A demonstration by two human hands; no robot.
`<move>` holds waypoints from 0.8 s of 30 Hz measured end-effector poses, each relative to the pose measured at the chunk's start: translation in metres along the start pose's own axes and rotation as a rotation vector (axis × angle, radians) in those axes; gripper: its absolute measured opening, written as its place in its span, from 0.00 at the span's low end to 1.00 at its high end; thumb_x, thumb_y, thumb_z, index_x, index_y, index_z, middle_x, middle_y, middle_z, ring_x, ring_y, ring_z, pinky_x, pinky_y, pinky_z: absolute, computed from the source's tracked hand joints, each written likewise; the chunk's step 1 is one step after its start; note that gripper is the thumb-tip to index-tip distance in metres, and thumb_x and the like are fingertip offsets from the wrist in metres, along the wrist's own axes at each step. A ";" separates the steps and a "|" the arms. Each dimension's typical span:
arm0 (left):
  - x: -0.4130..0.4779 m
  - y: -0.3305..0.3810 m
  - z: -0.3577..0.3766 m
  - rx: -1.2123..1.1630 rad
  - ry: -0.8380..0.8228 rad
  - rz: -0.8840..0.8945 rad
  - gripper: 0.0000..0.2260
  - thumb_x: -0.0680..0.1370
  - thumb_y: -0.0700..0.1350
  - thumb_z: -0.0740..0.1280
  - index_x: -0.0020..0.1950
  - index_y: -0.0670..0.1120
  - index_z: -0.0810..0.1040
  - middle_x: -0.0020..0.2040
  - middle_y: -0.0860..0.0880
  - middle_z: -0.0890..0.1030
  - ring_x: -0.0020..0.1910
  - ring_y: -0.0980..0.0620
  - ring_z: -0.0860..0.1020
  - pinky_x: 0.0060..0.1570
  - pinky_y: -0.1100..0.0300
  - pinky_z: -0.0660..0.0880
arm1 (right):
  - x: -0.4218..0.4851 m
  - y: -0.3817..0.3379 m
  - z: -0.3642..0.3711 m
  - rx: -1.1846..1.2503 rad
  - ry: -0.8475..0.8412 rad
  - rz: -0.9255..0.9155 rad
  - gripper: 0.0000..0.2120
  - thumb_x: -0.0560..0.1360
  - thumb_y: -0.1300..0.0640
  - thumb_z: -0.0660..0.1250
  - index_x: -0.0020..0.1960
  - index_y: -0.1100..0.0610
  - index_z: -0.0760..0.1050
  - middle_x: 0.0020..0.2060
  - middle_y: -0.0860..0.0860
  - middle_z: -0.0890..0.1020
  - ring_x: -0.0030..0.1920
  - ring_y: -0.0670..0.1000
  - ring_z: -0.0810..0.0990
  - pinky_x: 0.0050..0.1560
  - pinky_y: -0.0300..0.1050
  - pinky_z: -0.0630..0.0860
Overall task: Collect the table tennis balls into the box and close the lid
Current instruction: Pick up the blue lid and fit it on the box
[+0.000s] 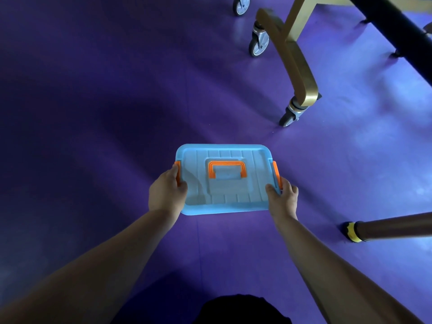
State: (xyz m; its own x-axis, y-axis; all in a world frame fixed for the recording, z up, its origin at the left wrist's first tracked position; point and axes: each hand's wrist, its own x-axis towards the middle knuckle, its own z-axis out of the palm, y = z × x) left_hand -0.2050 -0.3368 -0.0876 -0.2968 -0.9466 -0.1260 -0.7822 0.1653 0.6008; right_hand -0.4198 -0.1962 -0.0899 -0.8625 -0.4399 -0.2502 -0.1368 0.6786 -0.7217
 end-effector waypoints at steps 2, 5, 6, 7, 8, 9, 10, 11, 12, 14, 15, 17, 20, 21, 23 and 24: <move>-0.001 0.001 -0.001 -0.012 -0.001 -0.011 0.20 0.75 0.41 0.59 0.67 0.49 0.71 0.36 0.52 0.74 0.37 0.50 0.73 0.37 0.59 0.67 | 0.001 0.000 0.000 -0.066 0.019 -0.030 0.16 0.77 0.56 0.63 0.63 0.58 0.71 0.53 0.53 0.70 0.59 0.58 0.71 0.51 0.47 0.69; -0.002 0.003 -0.002 -0.005 -0.006 -0.021 0.20 0.75 0.42 0.59 0.68 0.49 0.71 0.36 0.52 0.74 0.37 0.50 0.74 0.37 0.59 0.67 | -0.001 0.001 0.001 -0.123 0.046 -0.072 0.16 0.78 0.57 0.61 0.65 0.58 0.71 0.59 0.55 0.74 0.61 0.58 0.70 0.53 0.47 0.66; -0.002 0.004 -0.003 -0.003 -0.014 -0.026 0.21 0.75 0.42 0.59 0.68 0.50 0.71 0.36 0.52 0.74 0.37 0.50 0.74 0.36 0.59 0.67 | -0.002 0.000 0.001 -0.131 0.056 -0.081 0.16 0.78 0.58 0.61 0.65 0.58 0.71 0.60 0.55 0.74 0.61 0.58 0.70 0.53 0.47 0.67; -0.002 0.004 -0.005 -0.004 -0.022 -0.027 0.20 0.75 0.42 0.60 0.67 0.50 0.71 0.36 0.52 0.74 0.37 0.50 0.74 0.36 0.59 0.67 | -0.003 -0.001 0.001 -0.128 0.064 -0.084 0.16 0.78 0.58 0.61 0.65 0.58 0.71 0.60 0.55 0.74 0.61 0.58 0.70 0.53 0.47 0.67; -0.003 0.006 -0.006 -0.010 -0.032 -0.030 0.18 0.74 0.41 0.60 0.64 0.49 0.73 0.37 0.52 0.75 0.37 0.49 0.74 0.36 0.59 0.68 | -0.003 -0.002 0.000 -0.118 0.060 -0.081 0.16 0.78 0.58 0.61 0.65 0.58 0.71 0.60 0.55 0.74 0.61 0.58 0.71 0.52 0.47 0.68; -0.003 0.007 -0.008 -0.026 -0.044 -0.047 0.15 0.74 0.41 0.61 0.60 0.48 0.74 0.38 0.51 0.76 0.37 0.49 0.75 0.36 0.59 0.68 | -0.003 -0.002 -0.001 -0.111 0.048 -0.073 0.17 0.78 0.58 0.61 0.66 0.57 0.71 0.59 0.55 0.74 0.61 0.58 0.72 0.51 0.46 0.68; -0.003 0.009 -0.009 -0.052 -0.062 -0.094 0.12 0.74 0.41 0.61 0.57 0.47 0.73 0.40 0.50 0.77 0.37 0.48 0.75 0.35 0.58 0.68 | -0.002 -0.001 -0.003 -0.106 0.030 -0.059 0.17 0.78 0.57 0.61 0.66 0.56 0.70 0.60 0.54 0.74 0.60 0.58 0.73 0.50 0.45 0.68; -0.003 0.011 -0.010 -0.080 -0.087 -0.165 0.10 0.74 0.42 0.61 0.55 0.45 0.72 0.41 0.48 0.78 0.37 0.47 0.75 0.33 0.58 0.67 | -0.003 -0.001 -0.004 -0.099 0.013 -0.037 0.19 0.77 0.55 0.62 0.68 0.55 0.70 0.60 0.54 0.74 0.60 0.58 0.73 0.50 0.46 0.69; -0.003 0.013 -0.011 -0.092 -0.120 -0.235 0.09 0.74 0.42 0.61 0.53 0.43 0.71 0.42 0.46 0.78 0.37 0.47 0.74 0.31 0.58 0.66 | -0.005 -0.002 -0.004 -0.084 0.006 -0.003 0.21 0.77 0.54 0.63 0.70 0.54 0.68 0.62 0.55 0.73 0.61 0.58 0.73 0.51 0.48 0.71; -0.001 0.017 -0.012 -0.058 -0.171 -0.277 0.07 0.76 0.43 0.60 0.50 0.40 0.70 0.44 0.43 0.77 0.37 0.45 0.73 0.30 0.57 0.64 | -0.014 -0.002 -0.002 -0.009 0.062 0.103 0.28 0.75 0.51 0.66 0.73 0.55 0.63 0.66 0.56 0.69 0.63 0.59 0.72 0.58 0.54 0.73; -0.001 0.020 -0.011 -0.040 -0.173 -0.259 0.08 0.76 0.43 0.59 0.50 0.39 0.71 0.44 0.42 0.77 0.39 0.43 0.75 0.32 0.57 0.66 | -0.019 -0.001 0.001 0.046 0.118 0.180 0.31 0.74 0.50 0.68 0.72 0.58 0.62 0.66 0.57 0.68 0.63 0.61 0.72 0.59 0.56 0.72; -0.003 0.031 -0.008 -0.033 -0.158 -0.205 0.10 0.78 0.44 0.59 0.51 0.37 0.72 0.45 0.40 0.78 0.45 0.38 0.77 0.37 0.55 0.67 | -0.031 -0.002 0.009 0.182 0.210 0.373 0.31 0.70 0.48 0.71 0.66 0.62 0.65 0.63 0.58 0.70 0.59 0.63 0.75 0.57 0.57 0.74; -0.011 0.055 0.007 -0.082 -0.201 -0.194 0.13 0.79 0.44 0.60 0.55 0.35 0.70 0.50 0.38 0.78 0.50 0.36 0.77 0.40 0.54 0.67 | -0.044 -0.006 0.023 0.477 0.127 0.537 0.28 0.66 0.47 0.74 0.58 0.61 0.70 0.54 0.59 0.78 0.47 0.59 0.81 0.45 0.54 0.81; -0.014 0.063 0.013 -0.112 -0.231 -0.211 0.13 0.78 0.45 0.61 0.56 0.35 0.69 0.51 0.38 0.78 0.51 0.36 0.77 0.41 0.54 0.67 | -0.047 -0.008 0.026 0.555 0.072 0.565 0.26 0.66 0.48 0.75 0.57 0.61 0.71 0.51 0.59 0.79 0.43 0.57 0.81 0.38 0.51 0.81; -0.019 0.077 0.023 -0.167 -0.296 -0.221 0.15 0.77 0.46 0.64 0.56 0.36 0.70 0.51 0.39 0.79 0.50 0.37 0.78 0.40 0.55 0.69 | -0.047 -0.011 0.027 0.643 0.041 0.614 0.20 0.66 0.57 0.75 0.55 0.62 0.74 0.48 0.60 0.80 0.40 0.57 0.79 0.32 0.47 0.80; -0.021 0.084 0.026 -0.187 -0.317 -0.211 0.16 0.77 0.47 0.65 0.56 0.36 0.70 0.51 0.39 0.79 0.50 0.37 0.79 0.40 0.54 0.69 | -0.045 -0.013 0.023 0.666 0.070 0.626 0.15 0.67 0.62 0.73 0.52 0.63 0.76 0.46 0.60 0.81 0.38 0.57 0.79 0.33 0.50 0.81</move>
State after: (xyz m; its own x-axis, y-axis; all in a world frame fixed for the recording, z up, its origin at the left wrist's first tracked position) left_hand -0.2789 -0.2962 -0.0550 -0.3173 -0.8174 -0.4807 -0.7398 -0.1038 0.6648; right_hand -0.3683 -0.1984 -0.0841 -0.7148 -0.0545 -0.6972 0.6562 0.2922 -0.6957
